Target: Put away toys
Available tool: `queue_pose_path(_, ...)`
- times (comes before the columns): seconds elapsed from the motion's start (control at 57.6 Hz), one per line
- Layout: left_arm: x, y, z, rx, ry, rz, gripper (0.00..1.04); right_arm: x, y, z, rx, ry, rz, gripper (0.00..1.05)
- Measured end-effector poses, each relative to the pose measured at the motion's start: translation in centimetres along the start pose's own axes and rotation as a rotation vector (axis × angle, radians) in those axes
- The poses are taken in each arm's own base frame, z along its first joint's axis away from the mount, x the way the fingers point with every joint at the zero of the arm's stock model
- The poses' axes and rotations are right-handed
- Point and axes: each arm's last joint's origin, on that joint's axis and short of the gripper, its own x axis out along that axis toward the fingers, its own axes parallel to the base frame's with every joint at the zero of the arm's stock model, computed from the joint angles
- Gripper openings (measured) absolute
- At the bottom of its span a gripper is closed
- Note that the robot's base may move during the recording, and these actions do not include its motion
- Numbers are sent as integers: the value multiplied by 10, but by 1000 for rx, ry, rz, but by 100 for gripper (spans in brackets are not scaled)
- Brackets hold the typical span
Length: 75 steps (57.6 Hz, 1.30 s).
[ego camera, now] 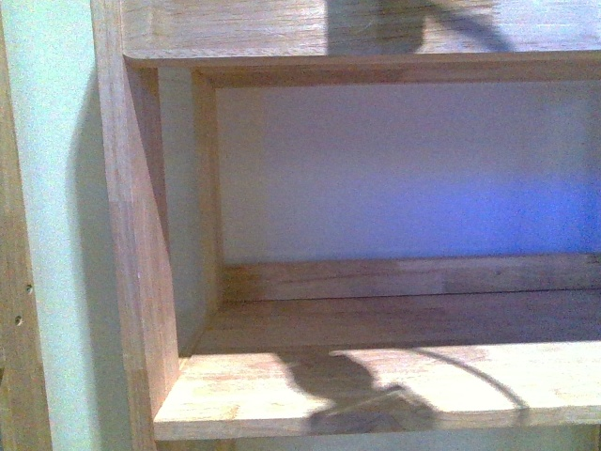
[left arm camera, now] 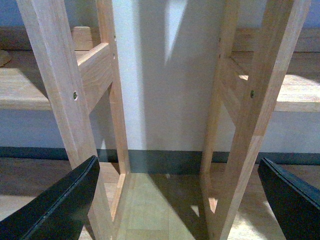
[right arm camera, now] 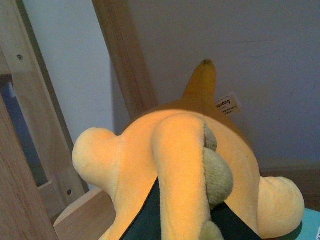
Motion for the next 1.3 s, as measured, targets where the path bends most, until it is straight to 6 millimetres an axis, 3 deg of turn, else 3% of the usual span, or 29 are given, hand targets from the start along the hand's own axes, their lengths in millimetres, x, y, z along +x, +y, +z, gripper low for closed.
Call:
queue_pose_path(0.695, 0, 0, 0, 0, 0, 0, 98, 9, -1, -8, 24, 13, -41, 7)
queue_pose_path(0.816, 0, 0, 0, 0, 0, 0, 98, 9, -2, -8, 12, 17, -45, 31)
queue_pose_path(1.303, 0, 0, 0, 0, 0, 0, 98, 8, 7, 1, -69, -14, -103, 98)
